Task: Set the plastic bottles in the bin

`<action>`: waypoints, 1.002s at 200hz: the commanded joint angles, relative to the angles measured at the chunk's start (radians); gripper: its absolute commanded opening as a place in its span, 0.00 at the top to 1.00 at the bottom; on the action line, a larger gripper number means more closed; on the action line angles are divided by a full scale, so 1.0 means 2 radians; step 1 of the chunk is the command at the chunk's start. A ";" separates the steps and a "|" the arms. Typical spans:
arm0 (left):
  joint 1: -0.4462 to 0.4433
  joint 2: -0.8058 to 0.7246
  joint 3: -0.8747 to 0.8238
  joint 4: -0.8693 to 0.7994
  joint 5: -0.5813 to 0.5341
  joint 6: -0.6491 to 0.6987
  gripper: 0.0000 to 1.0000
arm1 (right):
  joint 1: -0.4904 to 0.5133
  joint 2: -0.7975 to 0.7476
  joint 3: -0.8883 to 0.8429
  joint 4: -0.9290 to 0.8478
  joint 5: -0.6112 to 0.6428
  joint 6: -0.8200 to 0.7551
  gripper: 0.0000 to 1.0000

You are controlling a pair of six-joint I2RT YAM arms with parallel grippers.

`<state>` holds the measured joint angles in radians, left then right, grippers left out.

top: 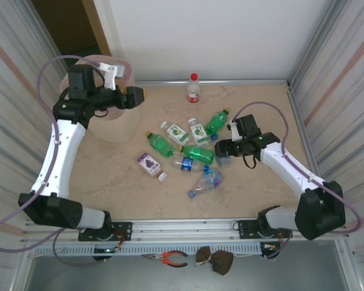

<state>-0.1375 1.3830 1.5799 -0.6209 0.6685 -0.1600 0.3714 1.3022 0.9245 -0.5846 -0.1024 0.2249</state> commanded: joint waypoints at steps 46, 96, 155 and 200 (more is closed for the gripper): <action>-0.052 -0.016 -0.023 0.015 -0.029 -0.012 0.17 | 0.001 0.074 0.004 0.008 0.027 -0.023 0.17; -0.056 -0.018 -0.034 0.023 -0.028 -0.017 0.17 | 0.003 0.121 0.011 0.017 0.030 -0.026 0.19; -0.058 -0.015 -0.034 0.024 -0.024 -0.016 0.17 | 0.006 0.155 0.011 0.028 0.032 -0.025 0.23; -0.058 -0.015 -0.038 0.026 -0.023 -0.015 0.17 | 0.007 0.169 0.015 0.028 0.035 -0.024 0.27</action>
<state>-0.2443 1.3796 1.5093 -0.5896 0.6170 -0.1852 0.3794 1.6211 0.9237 -0.5262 -0.0486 0.1905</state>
